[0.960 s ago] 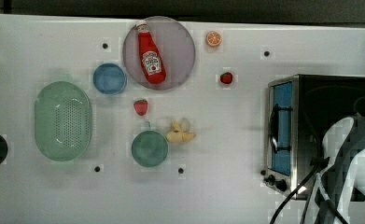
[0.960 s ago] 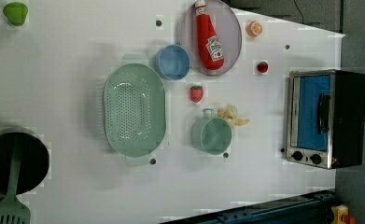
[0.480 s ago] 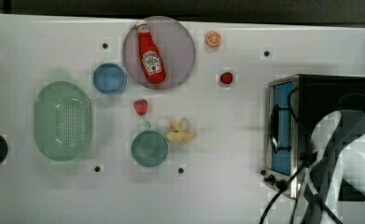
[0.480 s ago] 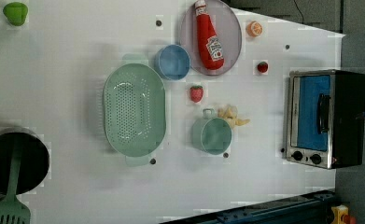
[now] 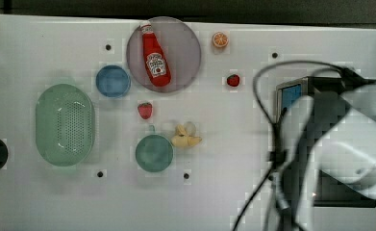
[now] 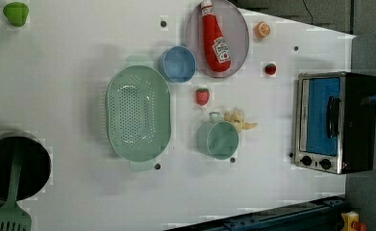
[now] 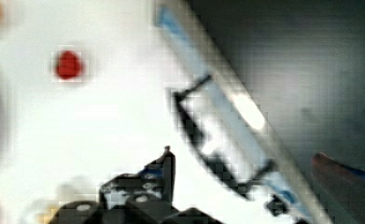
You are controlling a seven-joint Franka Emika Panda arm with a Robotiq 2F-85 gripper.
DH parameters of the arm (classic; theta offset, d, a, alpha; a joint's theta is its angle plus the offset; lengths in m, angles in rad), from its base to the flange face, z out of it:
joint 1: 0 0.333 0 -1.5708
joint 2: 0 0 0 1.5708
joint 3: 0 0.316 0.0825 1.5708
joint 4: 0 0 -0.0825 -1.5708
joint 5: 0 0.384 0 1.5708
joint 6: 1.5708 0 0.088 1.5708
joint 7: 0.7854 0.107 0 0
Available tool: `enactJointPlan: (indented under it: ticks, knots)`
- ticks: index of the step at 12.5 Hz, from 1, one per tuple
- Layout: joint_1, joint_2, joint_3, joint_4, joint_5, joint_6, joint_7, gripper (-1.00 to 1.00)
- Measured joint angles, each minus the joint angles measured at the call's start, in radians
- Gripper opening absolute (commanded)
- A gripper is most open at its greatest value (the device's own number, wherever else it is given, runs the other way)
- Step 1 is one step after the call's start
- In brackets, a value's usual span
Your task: Pick banana from table and place on oven.
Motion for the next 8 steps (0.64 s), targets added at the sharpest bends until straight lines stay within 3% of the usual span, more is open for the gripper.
enactJointPlan:
  ticks: [5, 8]
  knots:
    - [0.061, -0.113, 0.237, 0.039, -0.003, -0.067, 0.408, 1.0]
    - [0.087, -0.207, 0.352, 0.055, -0.003, -0.241, 0.586, 1.0]
